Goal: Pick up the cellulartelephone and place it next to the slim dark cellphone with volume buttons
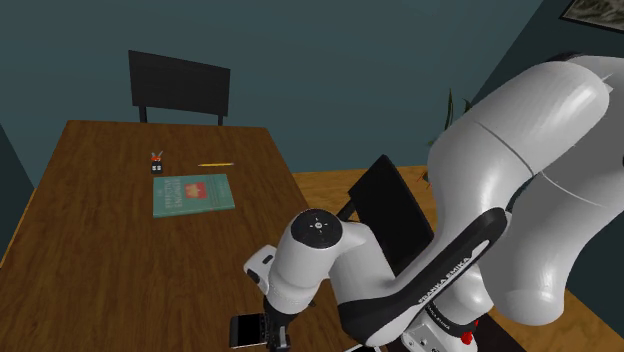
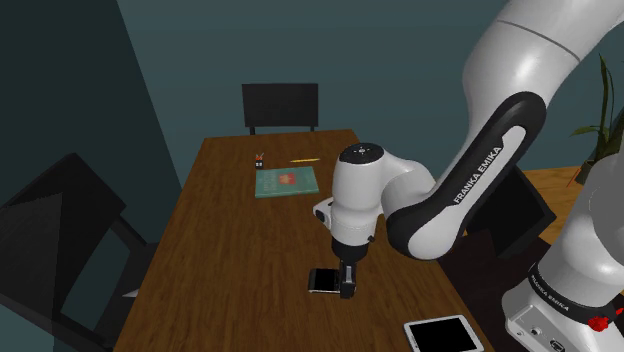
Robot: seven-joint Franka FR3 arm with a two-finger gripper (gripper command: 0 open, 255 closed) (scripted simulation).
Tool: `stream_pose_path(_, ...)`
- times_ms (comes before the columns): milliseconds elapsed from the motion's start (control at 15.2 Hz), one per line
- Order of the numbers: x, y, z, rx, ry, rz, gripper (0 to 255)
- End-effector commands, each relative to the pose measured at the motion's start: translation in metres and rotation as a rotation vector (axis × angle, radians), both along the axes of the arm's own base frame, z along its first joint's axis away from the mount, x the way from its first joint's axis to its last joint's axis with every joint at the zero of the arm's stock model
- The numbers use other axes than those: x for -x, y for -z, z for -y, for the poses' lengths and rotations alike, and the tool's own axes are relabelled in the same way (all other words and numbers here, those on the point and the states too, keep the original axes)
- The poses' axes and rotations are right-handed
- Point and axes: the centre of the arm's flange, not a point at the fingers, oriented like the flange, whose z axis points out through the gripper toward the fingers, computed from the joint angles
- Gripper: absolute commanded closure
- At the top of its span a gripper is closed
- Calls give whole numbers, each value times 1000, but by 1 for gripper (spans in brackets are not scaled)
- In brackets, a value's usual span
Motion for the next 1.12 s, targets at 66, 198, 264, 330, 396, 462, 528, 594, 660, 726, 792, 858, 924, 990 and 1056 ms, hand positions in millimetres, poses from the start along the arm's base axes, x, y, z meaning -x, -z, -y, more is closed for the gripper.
stream_pose_path(66,0,16,0,-1,-1,0,255)
stream_pose_path(198,0,16,0,-1,-1,0,255)
stream_pose_path(264,0,16,0,-1,-1,0,255)
stream_pose_path(330,0,16,0,-1,-1,0,255)
stream_pose_path(396,0,16,0,-1,-1,0,255)
stream_pose_path(462,0,16,0,-1,-1,0,255)
stream_pose_path(528,0,16,0,-1,-1,0,255)
stream_pose_path(594,0,16,0,-1,-1,0,255)
stream_pose_path(660,0,16,0,-1,-1,0,0)
stream_pose_path(726,0,16,0,-1,-1,0,0)
stream_pose_path(792,0,16,0,-1,-1,0,0)
stream_pose_path(858,0,16,0,-1,-1,0,0)
stream_pose_path(924,0,16,0,-1,-1,0,0)
stream_pose_path(990,0,16,0,-1,-1,0,0)
stream_pose_path(1056,0,3,0,-1,-1,0,0)
